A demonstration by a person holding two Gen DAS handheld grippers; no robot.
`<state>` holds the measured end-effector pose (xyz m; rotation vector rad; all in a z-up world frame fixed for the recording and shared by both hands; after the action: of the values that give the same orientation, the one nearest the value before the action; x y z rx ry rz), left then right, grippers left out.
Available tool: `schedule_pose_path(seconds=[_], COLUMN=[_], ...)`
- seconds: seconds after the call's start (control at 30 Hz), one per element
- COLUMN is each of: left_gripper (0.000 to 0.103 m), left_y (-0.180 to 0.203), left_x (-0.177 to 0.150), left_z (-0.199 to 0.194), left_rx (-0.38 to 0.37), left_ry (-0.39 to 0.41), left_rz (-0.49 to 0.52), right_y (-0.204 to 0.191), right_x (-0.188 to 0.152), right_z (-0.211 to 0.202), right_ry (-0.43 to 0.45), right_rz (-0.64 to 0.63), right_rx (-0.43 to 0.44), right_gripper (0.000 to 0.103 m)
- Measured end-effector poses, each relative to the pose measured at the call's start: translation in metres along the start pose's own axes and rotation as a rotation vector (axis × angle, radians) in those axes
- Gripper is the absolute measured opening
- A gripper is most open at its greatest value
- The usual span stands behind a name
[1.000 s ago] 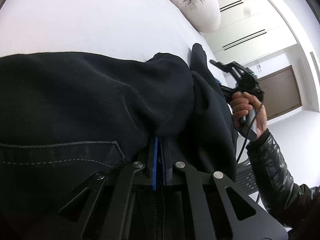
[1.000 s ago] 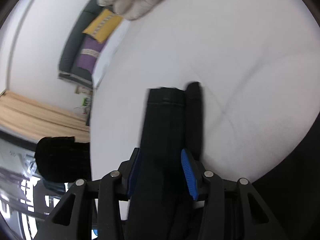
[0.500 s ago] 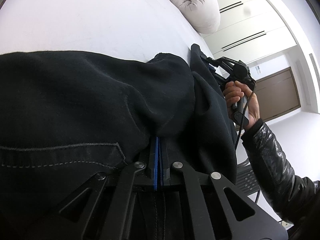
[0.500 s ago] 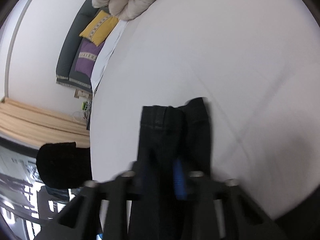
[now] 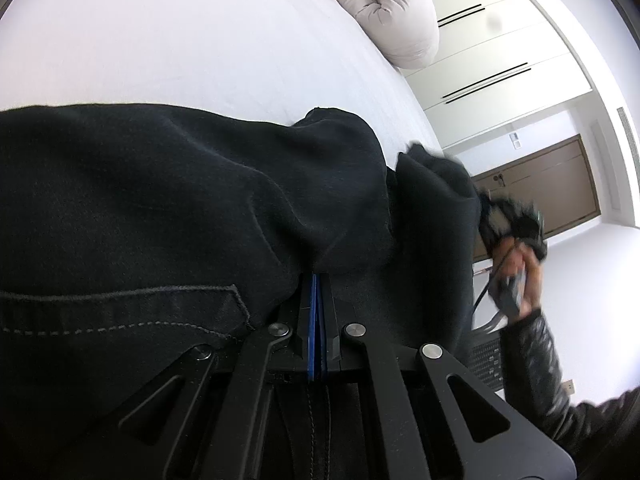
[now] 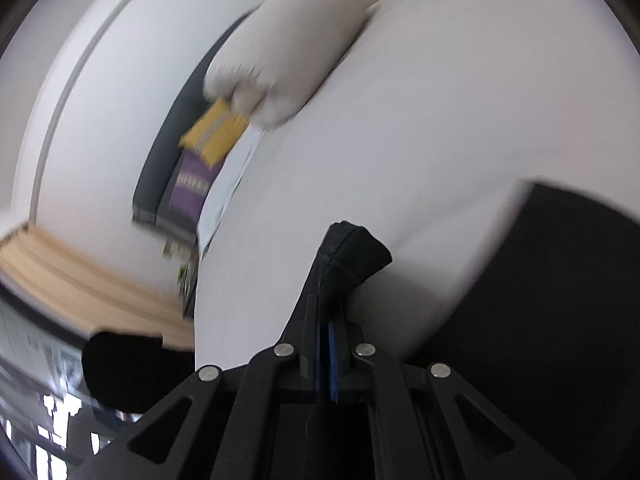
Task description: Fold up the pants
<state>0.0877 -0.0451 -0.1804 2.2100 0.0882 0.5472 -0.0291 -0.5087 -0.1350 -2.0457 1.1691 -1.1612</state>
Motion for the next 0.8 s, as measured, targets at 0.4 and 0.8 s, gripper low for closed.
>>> schedule_pose_path(seconds=[0.4, 0.8], left_gripper=[0.002, 0.002], left_y=[0.000, -0.004], left_x=[0.007, 0.000], left_z=[-0.003, -0.008], left_rx=[0.014, 0.014], left_ry=[0.000, 0.010], left_rz=[-0.044, -0.041], right_y=[0.106, 0.134], right_x=[-0.022, -0.032], right_z=[-0.090, -0.112], right_ry=[0.161, 0.252], right_rz=[0.230, 0.363], right_rx=[-0.145, -0.141], right_gripper=[0.004, 0.004])
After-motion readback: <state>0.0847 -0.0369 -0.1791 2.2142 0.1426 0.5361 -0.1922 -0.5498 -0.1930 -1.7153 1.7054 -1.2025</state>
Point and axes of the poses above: each gripper's, at about its wrist camera, not at the fingertips, and z roughly the way its jaws point, y to its right, x to its top, the point moved 1 cm from there along z, roughly the way its jaws point, and after that the axes turned 7 degrees about y, right-handed, at the moved point
